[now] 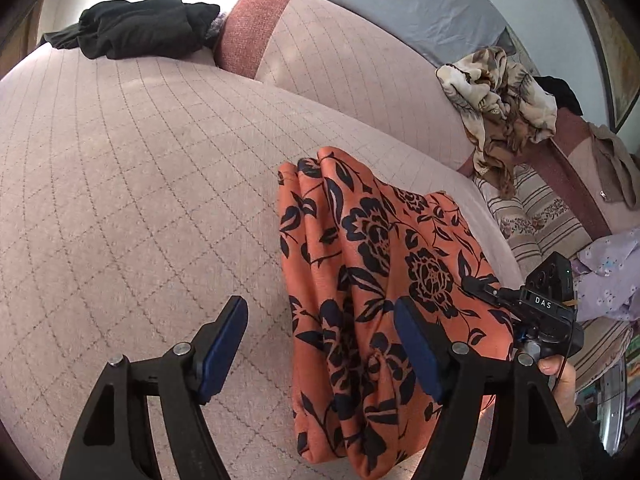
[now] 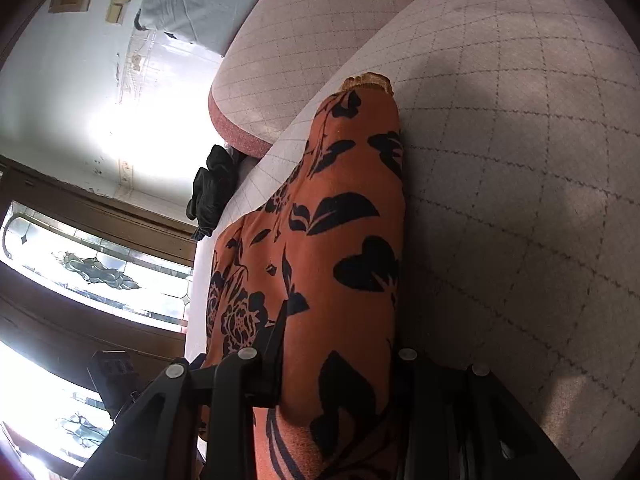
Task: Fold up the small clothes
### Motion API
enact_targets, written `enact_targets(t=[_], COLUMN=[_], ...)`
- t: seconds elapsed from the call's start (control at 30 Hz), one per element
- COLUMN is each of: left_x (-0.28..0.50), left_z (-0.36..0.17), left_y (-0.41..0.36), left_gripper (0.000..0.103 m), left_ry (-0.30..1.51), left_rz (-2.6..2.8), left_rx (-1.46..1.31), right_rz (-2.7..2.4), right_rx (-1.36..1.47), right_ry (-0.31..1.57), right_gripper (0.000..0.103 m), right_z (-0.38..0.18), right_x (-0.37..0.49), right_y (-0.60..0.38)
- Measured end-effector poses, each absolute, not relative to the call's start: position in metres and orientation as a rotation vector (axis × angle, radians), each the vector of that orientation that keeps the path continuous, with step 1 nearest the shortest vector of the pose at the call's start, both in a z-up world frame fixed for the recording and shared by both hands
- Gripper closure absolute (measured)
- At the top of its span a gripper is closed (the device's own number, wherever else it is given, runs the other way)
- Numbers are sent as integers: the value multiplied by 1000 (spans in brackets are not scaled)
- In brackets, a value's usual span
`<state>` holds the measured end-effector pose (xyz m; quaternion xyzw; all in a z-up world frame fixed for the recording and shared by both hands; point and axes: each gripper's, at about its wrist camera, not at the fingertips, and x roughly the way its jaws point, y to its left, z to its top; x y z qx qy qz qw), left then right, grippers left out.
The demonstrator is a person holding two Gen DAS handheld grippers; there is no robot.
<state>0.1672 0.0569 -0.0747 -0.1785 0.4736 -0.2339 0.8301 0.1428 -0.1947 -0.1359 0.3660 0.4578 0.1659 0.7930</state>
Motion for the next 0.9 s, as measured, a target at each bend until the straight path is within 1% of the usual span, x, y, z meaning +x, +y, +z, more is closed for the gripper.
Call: enact_targets(t=[0.1, 0.13, 0.2, 0.23, 0.27, 0.33, 0.37, 0.43, 0.5, 0.53, 0.57, 0.63, 0.73, 0.83, 0.87, 0.9], left_x=[178, 179, 180, 180, 179, 175, 175, 183, 183, 182, 179, 171, 150, 126, 120, 121], left_z=[-95, -104, -105, -101, -94, -78, -78, -98, -105, -101, -96, -84, -59, -43, -44, -52], left_y=[45, 43, 40, 37, 33, 28, 26, 24, 29, 29, 30, 34, 51, 57, 55, 47], left_gripper=[27, 27, 29, 61, 74, 76, 77, 77, 76, 76, 76, 76, 77, 76, 74, 74], left_ry=[1068, 1091, 1074, 1066, 1059, 990, 982, 1043, 1046, 1039, 1023, 995, 919, 864, 870, 898], left_rz=[-507, -512, -517, -554, -583, -562, -561, -541, -552, -548, -545, -535, -532, -555, -555, -532], left_rx=[-370, -387, -397, -399, -404, -334, -315, -323, -378, -371, -362, -334, -329, -301, -266, -214], right_rz=[361, 360, 363, 361, 356, 351, 351, 330, 280, 257, 264, 233, 180, 270, 323, 379], right_rx=[798, 796, 797, 794, 789, 705, 649, 601, 565, 581, 629, 634, 569, 522, 516, 518], right_ry=[993, 994, 995, 999, 1005, 994, 987, 975, 1017, 1048, 1036, 985, 919, 883, 879, 882], right_gripper=[68, 65, 65, 65, 65, 67, 67, 68, 68, 64, 59, 44, 44, 44, 42, 38], right_z=[-137, -137, -139, -138, -136, -120, -110, -100, -114, -126, -129, -117, -83, -41, -32, -29], right_x=[141, 140, 149, 153, 153, 154, 154, 154, 158, 159, 157, 152, 141, 125, 118, 111], right_y=[-195, -194, -198, -196, -199, -190, -183, -176, -175, -176, -181, -186, -191, -172, -161, -150])
